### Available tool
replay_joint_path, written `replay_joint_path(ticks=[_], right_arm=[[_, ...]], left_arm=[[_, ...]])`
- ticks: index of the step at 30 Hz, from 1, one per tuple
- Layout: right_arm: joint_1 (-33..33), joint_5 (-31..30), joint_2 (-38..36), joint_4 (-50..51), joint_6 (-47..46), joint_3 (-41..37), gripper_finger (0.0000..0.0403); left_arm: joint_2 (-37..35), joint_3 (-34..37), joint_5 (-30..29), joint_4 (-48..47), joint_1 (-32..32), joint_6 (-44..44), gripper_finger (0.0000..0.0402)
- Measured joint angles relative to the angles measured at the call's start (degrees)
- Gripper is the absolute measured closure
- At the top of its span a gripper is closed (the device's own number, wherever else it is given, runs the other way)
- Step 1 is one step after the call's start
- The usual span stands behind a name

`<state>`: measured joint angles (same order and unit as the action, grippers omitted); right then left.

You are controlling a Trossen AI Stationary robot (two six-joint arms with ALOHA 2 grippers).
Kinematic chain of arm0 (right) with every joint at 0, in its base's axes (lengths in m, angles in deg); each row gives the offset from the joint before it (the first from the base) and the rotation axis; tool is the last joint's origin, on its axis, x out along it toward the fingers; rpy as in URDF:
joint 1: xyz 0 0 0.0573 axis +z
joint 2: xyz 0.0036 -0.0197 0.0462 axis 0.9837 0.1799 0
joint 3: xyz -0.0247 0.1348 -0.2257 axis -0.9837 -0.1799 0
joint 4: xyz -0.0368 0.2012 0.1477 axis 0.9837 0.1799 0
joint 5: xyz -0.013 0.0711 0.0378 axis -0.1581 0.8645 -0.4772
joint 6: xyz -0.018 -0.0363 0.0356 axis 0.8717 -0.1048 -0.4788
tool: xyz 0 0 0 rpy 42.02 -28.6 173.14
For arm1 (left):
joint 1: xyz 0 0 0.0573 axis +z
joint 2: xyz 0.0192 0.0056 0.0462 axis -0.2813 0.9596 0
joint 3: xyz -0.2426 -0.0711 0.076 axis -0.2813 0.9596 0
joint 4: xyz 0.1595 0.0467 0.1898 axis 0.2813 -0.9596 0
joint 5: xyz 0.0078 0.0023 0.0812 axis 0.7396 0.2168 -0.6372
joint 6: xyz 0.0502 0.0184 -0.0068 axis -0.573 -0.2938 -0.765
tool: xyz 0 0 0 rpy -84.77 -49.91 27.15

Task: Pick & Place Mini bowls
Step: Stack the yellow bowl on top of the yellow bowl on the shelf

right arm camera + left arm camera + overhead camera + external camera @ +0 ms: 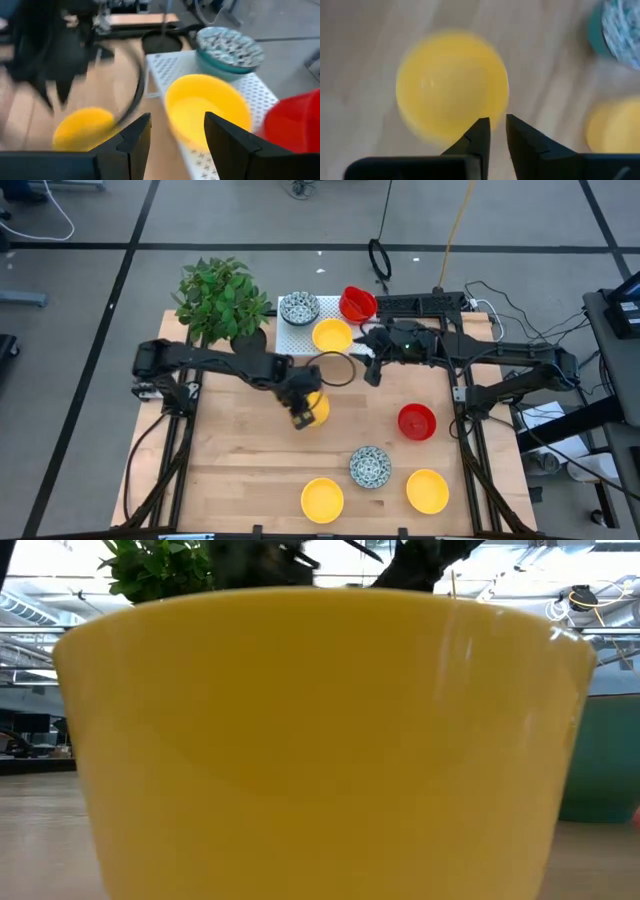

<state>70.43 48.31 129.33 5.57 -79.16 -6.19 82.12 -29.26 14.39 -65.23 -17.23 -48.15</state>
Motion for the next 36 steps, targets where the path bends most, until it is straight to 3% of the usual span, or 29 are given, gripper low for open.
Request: replay_joint_path(ticks=[7, 13, 16, 21, 36], right_arm=[[3.8, 2.9, 1.9, 0.6, 0.6, 0.0, 0.0232], [7.2, 2.9, 9.1, -1.2, -3.5, -0.1, 0.0232], [9.3, 3.0, 13.5, -3.8, -3.7, -0.1, 0.0232], [12.7, 6.1, 20.5, -7.6, -2.7, -0.1, 0.0232], [18.4, 5.7, 35.2, -21.2, -1.4, 0.0, 0.0231]], left_arm=[[-10.9, 0.0, 2.3, -13.4, -2.6, 7.0, 0.0283], [-19.2, 0.0, 2.0, -13.1, -5.4, 16.5, 0.0258], [-22.1, 0.0, -0.9, -12.4, -7.0, 19.8, 0.0255], [-24.1, 0.0, -5.0, -10.3, -8.9, 22.4, 0.0254], [-24.0, 0.0, -5.1, -9.6, -15.8, 21.3, 0.0254]])
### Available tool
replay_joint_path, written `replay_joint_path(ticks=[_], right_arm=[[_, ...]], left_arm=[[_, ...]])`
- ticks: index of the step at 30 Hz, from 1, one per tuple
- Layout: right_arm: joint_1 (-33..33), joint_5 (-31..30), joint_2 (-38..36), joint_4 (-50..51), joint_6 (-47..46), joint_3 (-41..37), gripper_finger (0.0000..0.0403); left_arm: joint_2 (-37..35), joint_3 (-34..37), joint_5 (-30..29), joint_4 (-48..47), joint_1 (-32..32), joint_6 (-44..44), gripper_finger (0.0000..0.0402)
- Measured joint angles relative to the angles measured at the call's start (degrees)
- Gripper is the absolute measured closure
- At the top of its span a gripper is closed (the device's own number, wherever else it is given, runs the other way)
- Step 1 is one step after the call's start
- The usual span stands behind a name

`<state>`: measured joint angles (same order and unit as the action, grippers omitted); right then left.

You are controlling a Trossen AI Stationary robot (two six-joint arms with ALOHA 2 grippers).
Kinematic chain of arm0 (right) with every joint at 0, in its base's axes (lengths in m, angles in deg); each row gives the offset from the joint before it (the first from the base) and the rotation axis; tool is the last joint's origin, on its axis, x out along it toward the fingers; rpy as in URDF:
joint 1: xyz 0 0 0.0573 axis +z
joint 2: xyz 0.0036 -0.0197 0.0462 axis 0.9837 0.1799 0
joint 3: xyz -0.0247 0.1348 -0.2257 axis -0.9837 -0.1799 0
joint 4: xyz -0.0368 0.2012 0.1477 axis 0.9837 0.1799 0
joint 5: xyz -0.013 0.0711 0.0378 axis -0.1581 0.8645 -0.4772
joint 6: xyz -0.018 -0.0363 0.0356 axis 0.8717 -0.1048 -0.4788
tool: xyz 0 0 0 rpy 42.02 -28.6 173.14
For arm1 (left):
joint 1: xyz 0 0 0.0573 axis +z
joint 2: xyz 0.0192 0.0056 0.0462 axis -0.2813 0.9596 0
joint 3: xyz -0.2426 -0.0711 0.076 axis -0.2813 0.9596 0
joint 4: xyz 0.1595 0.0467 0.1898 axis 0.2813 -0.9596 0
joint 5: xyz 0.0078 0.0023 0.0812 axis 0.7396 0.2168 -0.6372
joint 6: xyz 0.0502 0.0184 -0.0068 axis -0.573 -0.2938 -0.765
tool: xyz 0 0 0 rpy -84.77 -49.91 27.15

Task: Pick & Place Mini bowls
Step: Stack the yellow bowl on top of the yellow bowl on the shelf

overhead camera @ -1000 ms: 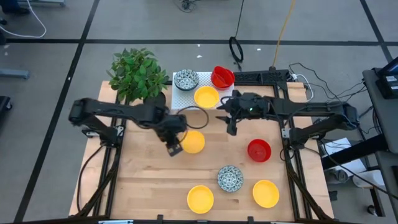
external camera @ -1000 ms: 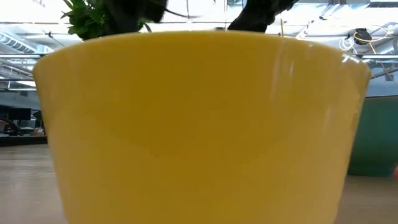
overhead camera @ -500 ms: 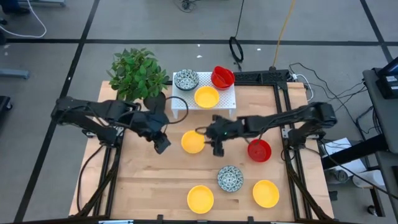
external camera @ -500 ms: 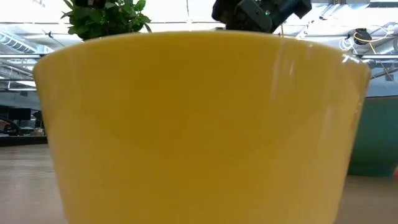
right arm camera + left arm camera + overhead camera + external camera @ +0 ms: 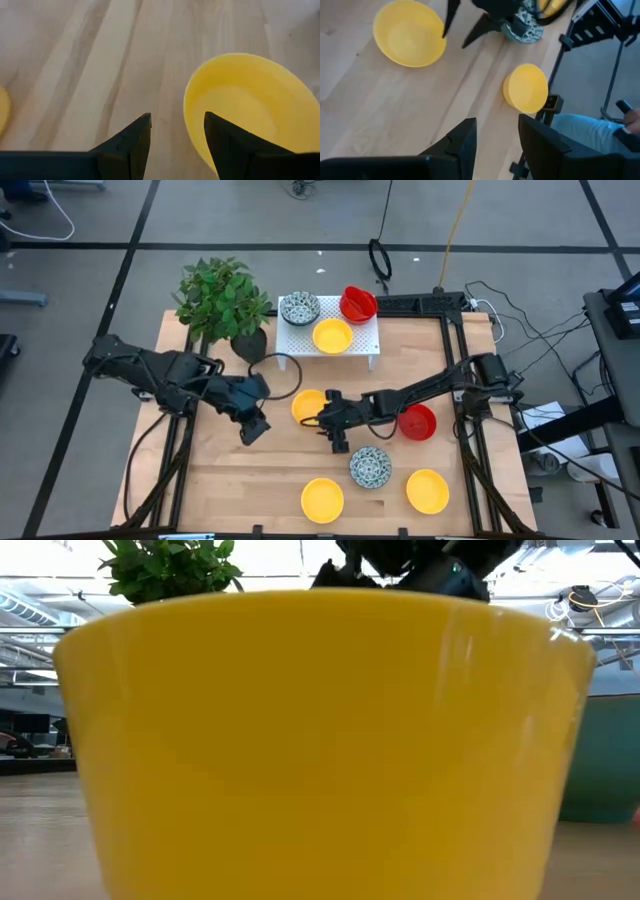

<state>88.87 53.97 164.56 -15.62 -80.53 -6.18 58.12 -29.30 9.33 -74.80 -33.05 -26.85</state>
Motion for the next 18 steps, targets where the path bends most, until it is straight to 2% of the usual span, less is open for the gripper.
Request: replay_joint_path(ticks=[3, 10, 13, 18], right_arm=[[-0.1, -0.2, 1.9, -3.2, 2.5, 0.0, 0.0231], [-0.1, -0.3, 4.8, -3.9, 9.1, 0.0, 0.0231], [-0.1, -4.5, 5.3, -3.6, 9.2, 0.0, 0.0236], [-0.3, -5.8, 5.3, -2.9, 10.8, 0.0, 0.0286]], left_arm=[[0.0, 0.0, 0.0, 0.0, -1.3, 0.1, 0.0254], [0.0, 0.0, -0.1, 0.0, -3.5, 1.3, 0.0254], [0.0, 0.0, 0.0, 0.0, -4.2, 1.6, 0.0254], [0.0, 0.0, -0.8, 0.0, -4.8, 1.6, 0.0254]])
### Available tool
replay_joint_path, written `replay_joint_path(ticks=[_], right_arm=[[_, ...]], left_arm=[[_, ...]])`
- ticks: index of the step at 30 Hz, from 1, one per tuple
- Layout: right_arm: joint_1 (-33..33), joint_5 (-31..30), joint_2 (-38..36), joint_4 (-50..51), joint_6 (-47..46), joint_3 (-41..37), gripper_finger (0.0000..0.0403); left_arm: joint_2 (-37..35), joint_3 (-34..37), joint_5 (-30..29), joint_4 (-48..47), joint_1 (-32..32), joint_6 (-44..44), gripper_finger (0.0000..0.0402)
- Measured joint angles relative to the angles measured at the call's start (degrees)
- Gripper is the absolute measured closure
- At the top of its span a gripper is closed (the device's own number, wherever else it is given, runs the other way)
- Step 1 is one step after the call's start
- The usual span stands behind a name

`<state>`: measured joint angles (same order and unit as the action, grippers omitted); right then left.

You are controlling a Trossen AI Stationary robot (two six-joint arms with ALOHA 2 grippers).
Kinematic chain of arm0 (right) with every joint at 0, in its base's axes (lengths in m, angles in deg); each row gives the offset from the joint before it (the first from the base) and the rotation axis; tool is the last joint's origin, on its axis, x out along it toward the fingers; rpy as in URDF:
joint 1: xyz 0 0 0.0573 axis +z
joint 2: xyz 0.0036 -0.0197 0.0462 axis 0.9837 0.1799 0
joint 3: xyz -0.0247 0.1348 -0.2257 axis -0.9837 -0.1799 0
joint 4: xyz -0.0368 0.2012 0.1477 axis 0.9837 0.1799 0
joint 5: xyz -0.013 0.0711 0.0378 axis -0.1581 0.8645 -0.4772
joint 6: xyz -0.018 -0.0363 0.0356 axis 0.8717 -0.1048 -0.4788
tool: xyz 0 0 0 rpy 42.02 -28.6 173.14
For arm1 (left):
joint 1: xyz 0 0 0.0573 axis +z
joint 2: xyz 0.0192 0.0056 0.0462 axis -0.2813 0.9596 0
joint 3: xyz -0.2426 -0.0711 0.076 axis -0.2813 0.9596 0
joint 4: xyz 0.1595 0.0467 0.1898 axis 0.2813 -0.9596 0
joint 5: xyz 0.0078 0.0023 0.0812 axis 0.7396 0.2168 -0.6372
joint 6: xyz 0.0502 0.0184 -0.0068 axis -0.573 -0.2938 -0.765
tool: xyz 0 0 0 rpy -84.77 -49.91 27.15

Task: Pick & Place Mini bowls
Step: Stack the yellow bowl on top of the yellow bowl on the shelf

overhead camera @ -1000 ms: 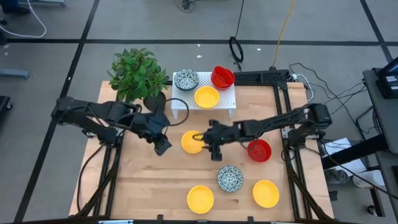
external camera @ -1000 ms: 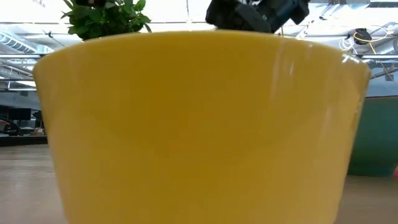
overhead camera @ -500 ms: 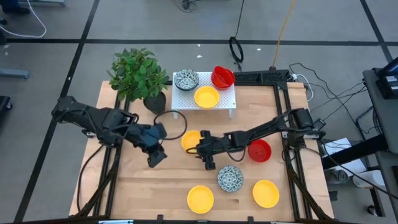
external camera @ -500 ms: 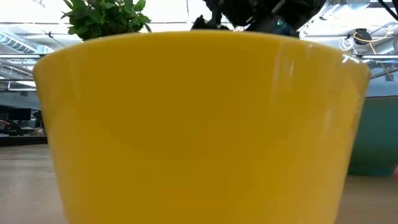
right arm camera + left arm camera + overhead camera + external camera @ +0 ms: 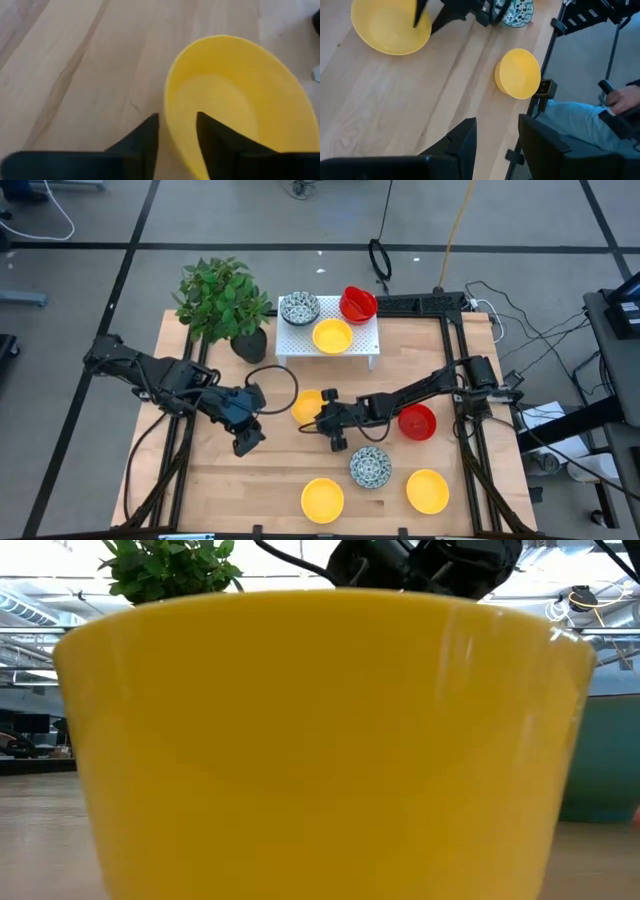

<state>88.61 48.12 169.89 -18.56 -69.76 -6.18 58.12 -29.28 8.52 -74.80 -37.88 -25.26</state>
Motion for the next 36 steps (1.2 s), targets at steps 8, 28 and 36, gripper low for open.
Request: replay_joint_path(ticks=[8, 28, 36], right_arm=[[-1.2, 1.4, -0.1, 4.3, 3.3, 0.1, 0.0395], [-6.8, -3.2, -28.3, 2.7, 1.7, 0.0, 0.0402], [-17.4, -1.2, -29.6, 2.8, -7.6, 0.0, 0.0402]], left_arm=[[0.0, 0.0, -0.2, 0.0, -0.3, -1.6, 0.0254], [0.0, 0.0, -7.3, 0.0, -0.2, -3.8, 0.0254], [0.0, 0.0, -13.9, 0.1, 1.2, -6.1, 0.0254]])
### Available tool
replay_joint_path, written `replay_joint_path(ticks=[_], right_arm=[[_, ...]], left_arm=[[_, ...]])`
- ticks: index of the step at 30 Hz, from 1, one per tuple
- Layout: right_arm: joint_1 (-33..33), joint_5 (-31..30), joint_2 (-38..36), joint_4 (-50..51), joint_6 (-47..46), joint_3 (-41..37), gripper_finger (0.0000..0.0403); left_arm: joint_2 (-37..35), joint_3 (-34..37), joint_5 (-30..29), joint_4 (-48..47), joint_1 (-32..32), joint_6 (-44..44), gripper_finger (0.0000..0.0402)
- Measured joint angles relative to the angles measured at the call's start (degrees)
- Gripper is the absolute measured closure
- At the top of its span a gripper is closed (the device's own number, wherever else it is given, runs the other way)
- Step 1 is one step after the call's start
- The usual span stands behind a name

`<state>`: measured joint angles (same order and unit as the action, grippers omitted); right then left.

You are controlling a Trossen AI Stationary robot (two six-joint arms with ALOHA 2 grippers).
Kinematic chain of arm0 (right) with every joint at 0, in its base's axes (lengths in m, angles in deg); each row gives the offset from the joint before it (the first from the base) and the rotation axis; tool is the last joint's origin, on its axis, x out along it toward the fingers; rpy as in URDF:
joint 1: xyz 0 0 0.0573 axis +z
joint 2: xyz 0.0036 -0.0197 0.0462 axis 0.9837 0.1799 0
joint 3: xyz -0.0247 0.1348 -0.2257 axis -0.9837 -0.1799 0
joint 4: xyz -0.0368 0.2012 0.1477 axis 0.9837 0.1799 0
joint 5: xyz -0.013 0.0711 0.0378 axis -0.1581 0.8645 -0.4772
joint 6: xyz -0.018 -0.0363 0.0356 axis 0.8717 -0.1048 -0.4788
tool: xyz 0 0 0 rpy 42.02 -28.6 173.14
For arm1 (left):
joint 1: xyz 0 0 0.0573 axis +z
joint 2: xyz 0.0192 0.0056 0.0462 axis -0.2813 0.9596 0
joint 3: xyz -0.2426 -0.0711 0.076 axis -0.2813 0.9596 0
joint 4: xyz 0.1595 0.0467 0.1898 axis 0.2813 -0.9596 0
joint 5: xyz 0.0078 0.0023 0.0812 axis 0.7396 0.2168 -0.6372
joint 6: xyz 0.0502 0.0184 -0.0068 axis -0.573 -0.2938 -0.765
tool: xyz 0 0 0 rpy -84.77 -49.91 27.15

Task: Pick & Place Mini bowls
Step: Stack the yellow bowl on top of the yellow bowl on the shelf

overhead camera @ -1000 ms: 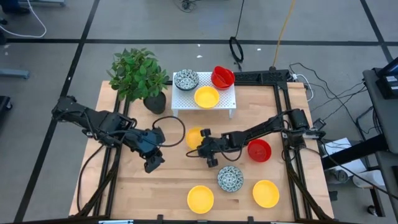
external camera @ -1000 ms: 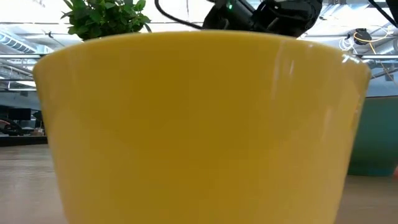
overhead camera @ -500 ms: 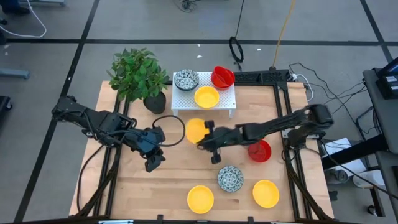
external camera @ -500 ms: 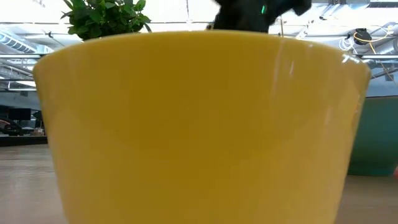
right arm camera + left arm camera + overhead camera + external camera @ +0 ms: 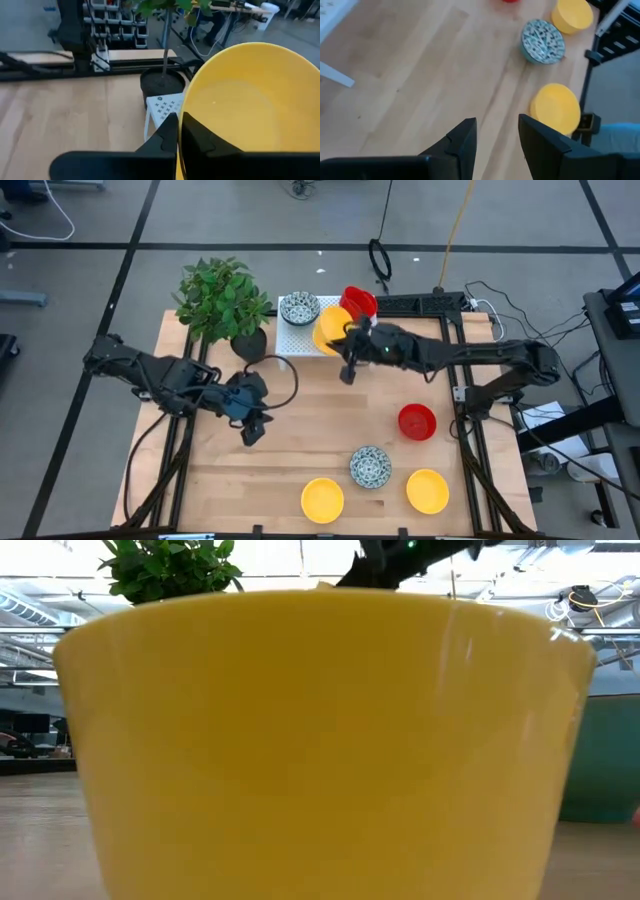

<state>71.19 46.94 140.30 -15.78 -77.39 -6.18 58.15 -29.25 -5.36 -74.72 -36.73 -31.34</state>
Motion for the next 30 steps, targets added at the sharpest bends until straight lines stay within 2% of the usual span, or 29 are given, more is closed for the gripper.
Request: replay_joint_path(ticks=[7, 18, 30], right_arm=[[-3.7, 5.7, 2.3, 0.3, -2.7, 0.0, 0.0403], [-5.7, 5.8, 2.3, 4.0, 0.5, 0.0, 0.0403], [-5.4, 5.7, 6.5, 4.6, 3.4, -0.1, 0.0401]], left_arm=[[0.0, 0.0, 0.0, 0.0, 3.5, 0.2, 0.0254], [0.0, 0.0, 0.2, 0.0, 8.4, 0.2, 0.0254], [0.0, 0.0, 0.3, 0.0, 10.2, 0.0, 0.0254]])
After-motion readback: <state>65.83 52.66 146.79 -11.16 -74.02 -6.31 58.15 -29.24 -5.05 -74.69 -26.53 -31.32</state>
